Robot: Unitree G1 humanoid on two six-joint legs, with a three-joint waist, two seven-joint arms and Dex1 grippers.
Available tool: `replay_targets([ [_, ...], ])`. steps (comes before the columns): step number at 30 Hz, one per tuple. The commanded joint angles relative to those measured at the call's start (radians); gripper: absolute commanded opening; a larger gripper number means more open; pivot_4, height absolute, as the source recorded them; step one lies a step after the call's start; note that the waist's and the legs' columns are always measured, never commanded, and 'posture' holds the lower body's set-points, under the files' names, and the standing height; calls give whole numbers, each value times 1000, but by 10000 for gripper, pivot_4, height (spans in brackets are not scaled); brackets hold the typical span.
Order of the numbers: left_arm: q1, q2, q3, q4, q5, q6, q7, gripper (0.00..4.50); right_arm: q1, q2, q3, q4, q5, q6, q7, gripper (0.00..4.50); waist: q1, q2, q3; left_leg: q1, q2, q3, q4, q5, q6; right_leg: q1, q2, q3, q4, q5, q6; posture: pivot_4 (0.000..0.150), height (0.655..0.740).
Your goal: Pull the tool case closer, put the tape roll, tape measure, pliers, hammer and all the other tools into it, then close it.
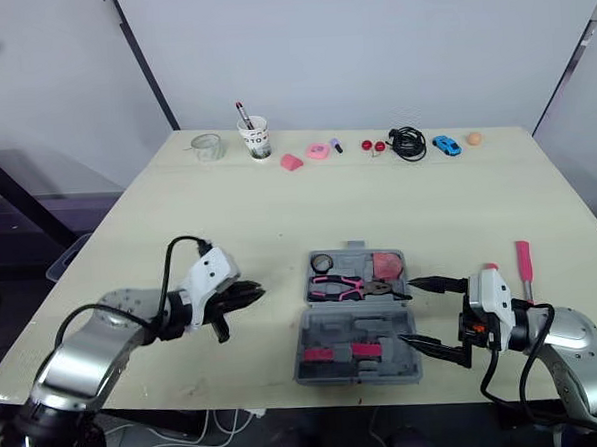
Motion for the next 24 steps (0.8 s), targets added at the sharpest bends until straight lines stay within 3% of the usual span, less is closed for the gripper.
replay_targets([
  [1, -136, -3, -103, 48, 0, -18, -124, 341, 3, -12, -42, -2, 9, -21, 2, 45000, -2, 0, 0, -1, 0, 0, 0, 0, 0, 0, 0, 0, -1, 0, 0, 1500, 7400],
  [15, -442, -151, -418, 254, 126, -17, -323, 341, 57, -10, -86, -33, -3, -28, -43, 45000, -2, 0, 0, -2, 0, 0, 0, 0, 0, 0, 3, 1, -2, 2, 5, 1500, 7400],
  [24, -520, -265, -543, 358, 268, -47, -303, 341, 72, -4, -88, -44, -15, -41, -71, 45000, -2, 0, 0, -2, 0, -1, 0, 0, 0, 0, 3, 1, -3, 2, 5, 1500, 7400],
])
